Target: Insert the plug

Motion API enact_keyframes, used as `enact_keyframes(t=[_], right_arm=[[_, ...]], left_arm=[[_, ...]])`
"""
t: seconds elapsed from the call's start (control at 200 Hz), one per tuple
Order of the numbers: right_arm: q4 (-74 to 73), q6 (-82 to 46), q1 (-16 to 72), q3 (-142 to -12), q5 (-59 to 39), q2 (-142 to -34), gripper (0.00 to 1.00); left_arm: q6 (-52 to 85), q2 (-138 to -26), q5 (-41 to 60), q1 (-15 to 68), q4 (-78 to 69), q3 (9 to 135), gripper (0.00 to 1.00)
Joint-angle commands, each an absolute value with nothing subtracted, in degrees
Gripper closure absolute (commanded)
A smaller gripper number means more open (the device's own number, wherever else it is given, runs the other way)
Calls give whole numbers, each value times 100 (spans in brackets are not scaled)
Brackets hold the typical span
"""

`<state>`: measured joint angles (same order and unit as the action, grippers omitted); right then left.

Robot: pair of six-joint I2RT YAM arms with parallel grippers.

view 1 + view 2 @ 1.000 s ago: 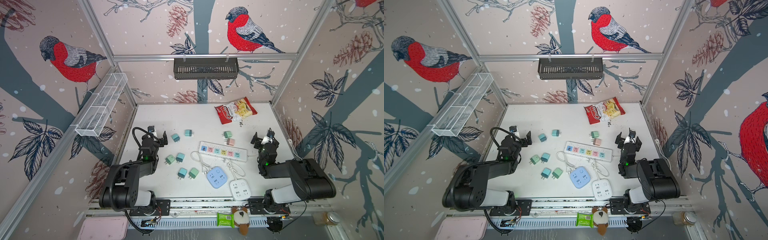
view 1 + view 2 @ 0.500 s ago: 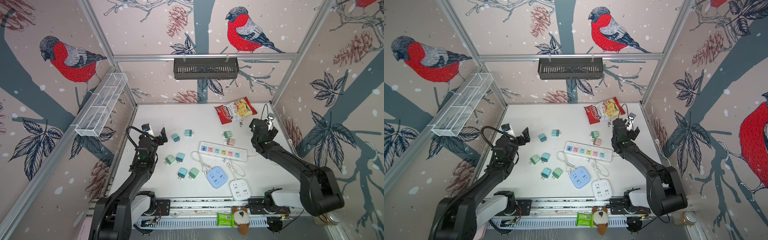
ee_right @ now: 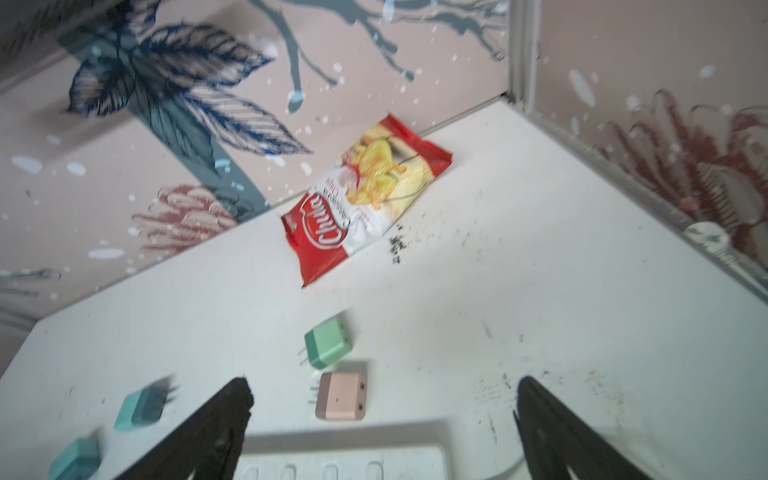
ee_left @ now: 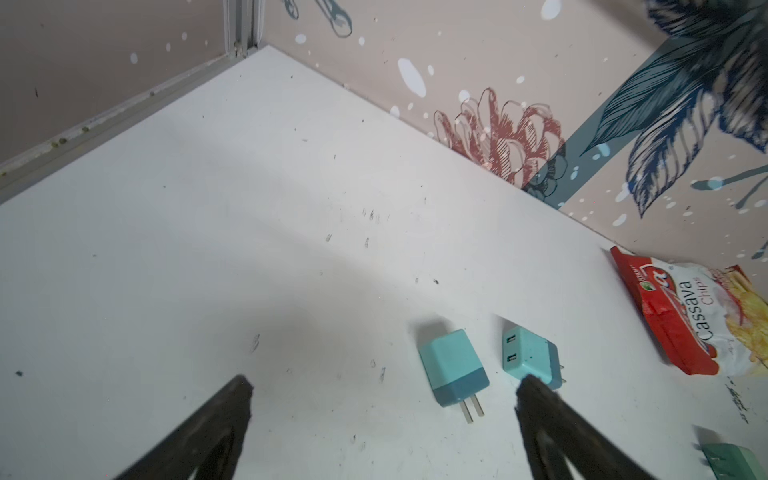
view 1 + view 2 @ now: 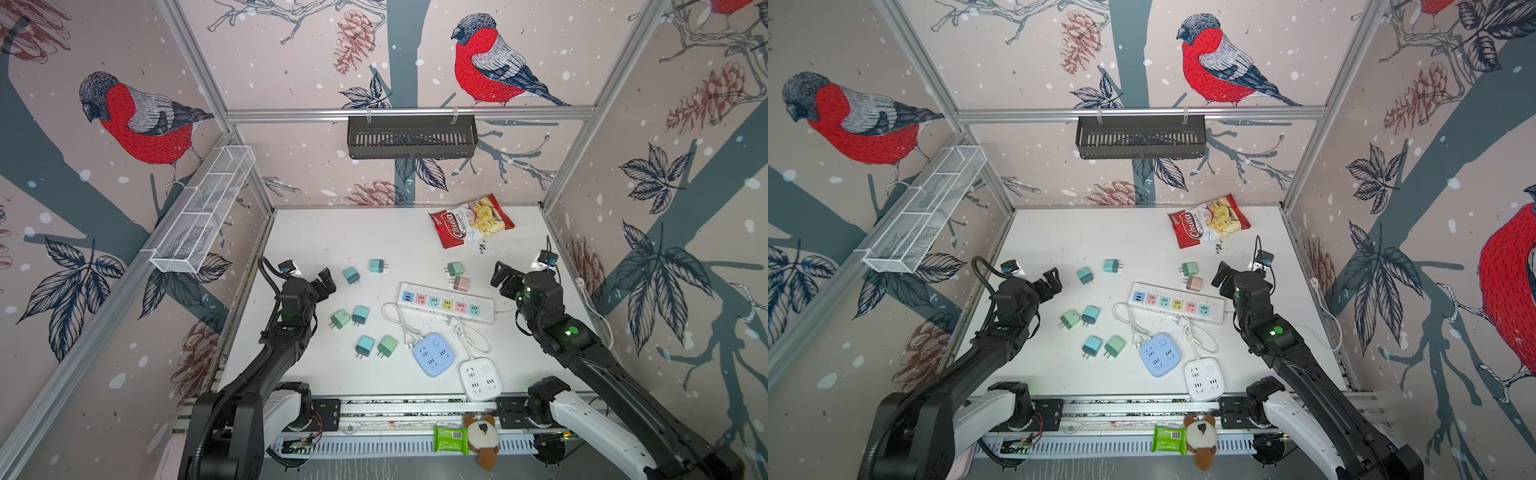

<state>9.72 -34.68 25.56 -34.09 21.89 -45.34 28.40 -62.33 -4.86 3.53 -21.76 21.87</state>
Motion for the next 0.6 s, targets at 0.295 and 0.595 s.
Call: enact_keyframes(t=[0.295, 0.595], right_arm=[[2075, -4107, 3775, -3493, 1071, -5225, 23], [2716, -4660, 4636, -3467, 817, -5787, 26]], left_arm=[[2901, -6125, -181, 299, -2126, 2206, 1], [2803, -6093, -43, 342, -2155, 2212, 1]])
